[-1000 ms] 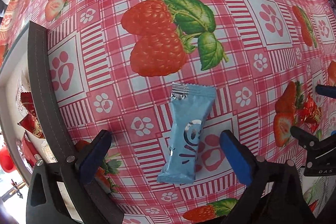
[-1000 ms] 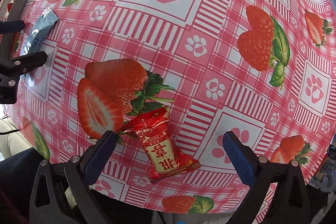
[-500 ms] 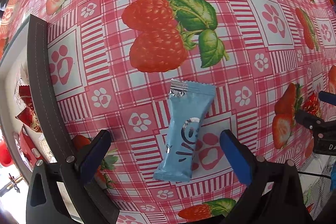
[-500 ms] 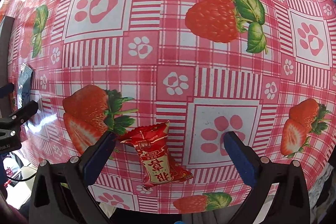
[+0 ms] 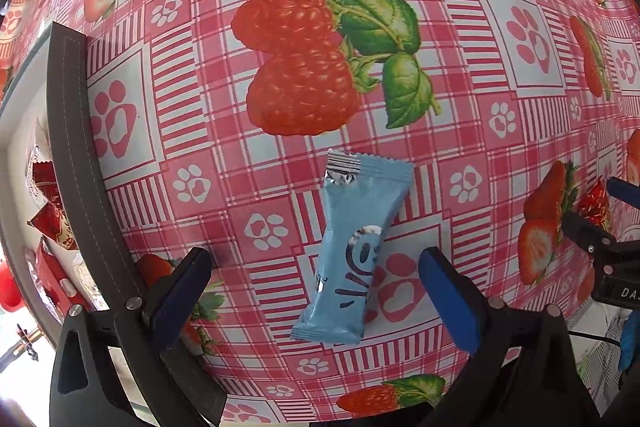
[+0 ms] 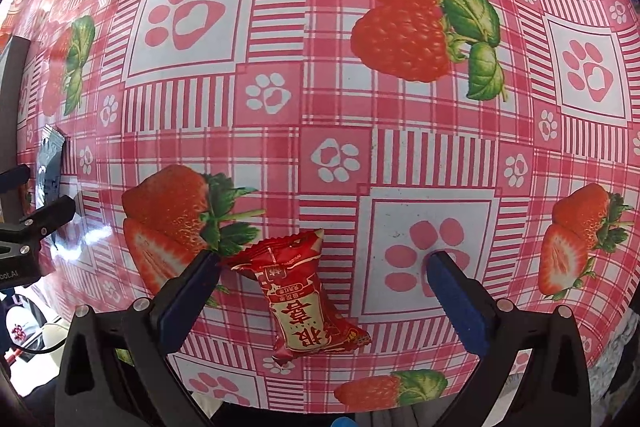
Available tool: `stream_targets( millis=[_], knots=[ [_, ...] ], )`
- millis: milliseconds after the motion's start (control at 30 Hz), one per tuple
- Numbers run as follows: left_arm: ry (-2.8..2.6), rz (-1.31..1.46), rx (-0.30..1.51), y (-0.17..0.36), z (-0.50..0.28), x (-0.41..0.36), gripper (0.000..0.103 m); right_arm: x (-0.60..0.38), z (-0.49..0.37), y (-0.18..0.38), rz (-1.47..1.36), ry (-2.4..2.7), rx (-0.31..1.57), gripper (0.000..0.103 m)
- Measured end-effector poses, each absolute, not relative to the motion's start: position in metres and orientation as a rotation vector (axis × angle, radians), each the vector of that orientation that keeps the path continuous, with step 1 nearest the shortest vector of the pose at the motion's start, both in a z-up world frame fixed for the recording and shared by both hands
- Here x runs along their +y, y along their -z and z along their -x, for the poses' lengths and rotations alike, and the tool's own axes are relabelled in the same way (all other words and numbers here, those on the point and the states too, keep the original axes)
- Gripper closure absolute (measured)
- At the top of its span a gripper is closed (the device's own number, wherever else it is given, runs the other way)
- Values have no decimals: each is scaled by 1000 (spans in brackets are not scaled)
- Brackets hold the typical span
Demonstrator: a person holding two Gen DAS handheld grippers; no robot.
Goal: Organize snacks
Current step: 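Position the left tool over the blue bar while the right tool hovers over the red candy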
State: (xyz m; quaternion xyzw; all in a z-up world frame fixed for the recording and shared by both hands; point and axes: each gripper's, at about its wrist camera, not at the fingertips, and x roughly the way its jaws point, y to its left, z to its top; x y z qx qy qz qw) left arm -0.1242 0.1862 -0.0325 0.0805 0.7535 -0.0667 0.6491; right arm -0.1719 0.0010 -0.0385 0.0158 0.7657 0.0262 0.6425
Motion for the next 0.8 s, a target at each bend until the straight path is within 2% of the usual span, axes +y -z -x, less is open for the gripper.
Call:
stream_targets(
  millis=[800],
  knots=[
    [151,-182,1715,30,126,186,0,2,173,39,-23,-70,1728,0]
  ],
)
